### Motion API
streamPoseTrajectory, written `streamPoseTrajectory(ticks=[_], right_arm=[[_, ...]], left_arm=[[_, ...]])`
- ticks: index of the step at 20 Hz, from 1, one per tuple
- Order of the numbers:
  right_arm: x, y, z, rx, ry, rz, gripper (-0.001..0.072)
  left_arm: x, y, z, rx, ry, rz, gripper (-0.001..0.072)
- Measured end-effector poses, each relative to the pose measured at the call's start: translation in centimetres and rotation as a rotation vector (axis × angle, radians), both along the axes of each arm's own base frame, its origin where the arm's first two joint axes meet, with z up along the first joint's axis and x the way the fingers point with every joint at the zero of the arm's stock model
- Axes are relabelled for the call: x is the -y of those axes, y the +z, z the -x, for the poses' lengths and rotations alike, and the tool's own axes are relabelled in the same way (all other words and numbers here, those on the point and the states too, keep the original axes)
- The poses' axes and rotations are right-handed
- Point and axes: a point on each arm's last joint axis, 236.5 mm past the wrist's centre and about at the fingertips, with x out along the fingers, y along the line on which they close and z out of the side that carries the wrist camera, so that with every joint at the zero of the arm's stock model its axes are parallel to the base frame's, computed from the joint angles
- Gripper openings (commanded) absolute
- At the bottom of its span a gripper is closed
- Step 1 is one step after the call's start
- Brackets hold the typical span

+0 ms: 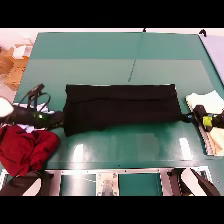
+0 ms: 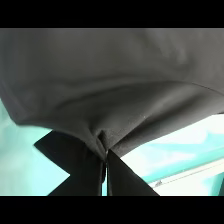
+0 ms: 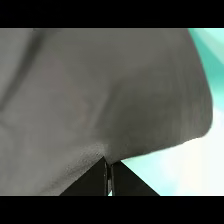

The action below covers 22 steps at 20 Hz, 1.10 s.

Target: Fold the shirts.

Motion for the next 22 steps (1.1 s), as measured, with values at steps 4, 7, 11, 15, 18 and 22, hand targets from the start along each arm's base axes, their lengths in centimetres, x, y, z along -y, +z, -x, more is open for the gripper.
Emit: streamPoseTrajectory(ticks=[4, 7, 11, 15, 18, 22], right_arm=[[-0.3, 2.3, -5.2, 0.037, 0.069, -0.004, 0.0018], [-0.6, 2.3, -9.7, 0.035, 0.114, -0.017, 0.0018], [-0.8, 0.0, -15.5, 0.000, 0.157, -0.048, 0.0019], [-1.0, -3.1, -20.5, -0.023, 0.170, -0.089, 0.0214], [-0.2, -4.2, -24.4, 0.010, 0.155, -0.108, 0.0492], [3.8, -1.5, -27.1, 0.101, 0.145, -0.079, 0.0492]], left_arm=[[-0.4, 0.9, -5.5, 0.029, -0.042, -0.039, 0.0024], [-0.6, 0.8, -10.4, 0.052, -0.068, -0.067, 0.0024], [-0.7, -1.4, -16.8, 0.047, -0.087, -0.089, 0.0025], [-0.7, -4.5, -23.0, 0.090, -0.077, -0.102, 0.0156], [-0.9, -5.2, -27.0, 0.166, -0.037, -0.102, 0.0714], [-2.7, -3.0, -29.8, 0.233, 0.010, -0.099, 0.0713]])
